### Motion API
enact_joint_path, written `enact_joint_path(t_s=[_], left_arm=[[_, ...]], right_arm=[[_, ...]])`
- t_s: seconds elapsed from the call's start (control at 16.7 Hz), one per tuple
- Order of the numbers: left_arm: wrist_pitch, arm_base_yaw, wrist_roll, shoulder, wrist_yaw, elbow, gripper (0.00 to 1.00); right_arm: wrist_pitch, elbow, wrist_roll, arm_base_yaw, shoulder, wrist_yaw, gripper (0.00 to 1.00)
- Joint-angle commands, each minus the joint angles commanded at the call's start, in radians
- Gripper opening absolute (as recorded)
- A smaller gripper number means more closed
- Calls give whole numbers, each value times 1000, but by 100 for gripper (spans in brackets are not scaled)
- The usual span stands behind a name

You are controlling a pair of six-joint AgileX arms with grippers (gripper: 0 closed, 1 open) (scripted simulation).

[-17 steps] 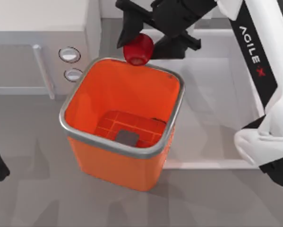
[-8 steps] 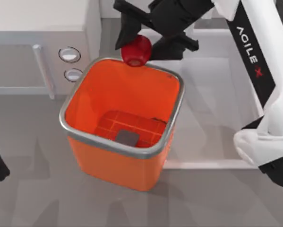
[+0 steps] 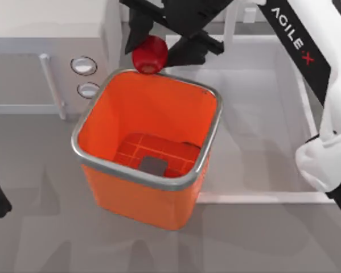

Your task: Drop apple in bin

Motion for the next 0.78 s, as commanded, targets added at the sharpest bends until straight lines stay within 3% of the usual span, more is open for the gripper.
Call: enact_joint_path(t_s=[0.54, 0.78], left_arm=[[0, 0, 0, 0, 0, 0, 100], [0, 0, 0, 0, 0, 0, 100]], right_arm=[[377, -895, 47, 49, -328, -27, 0], [525, -1186, 57, 67, -458, -29, 0]])
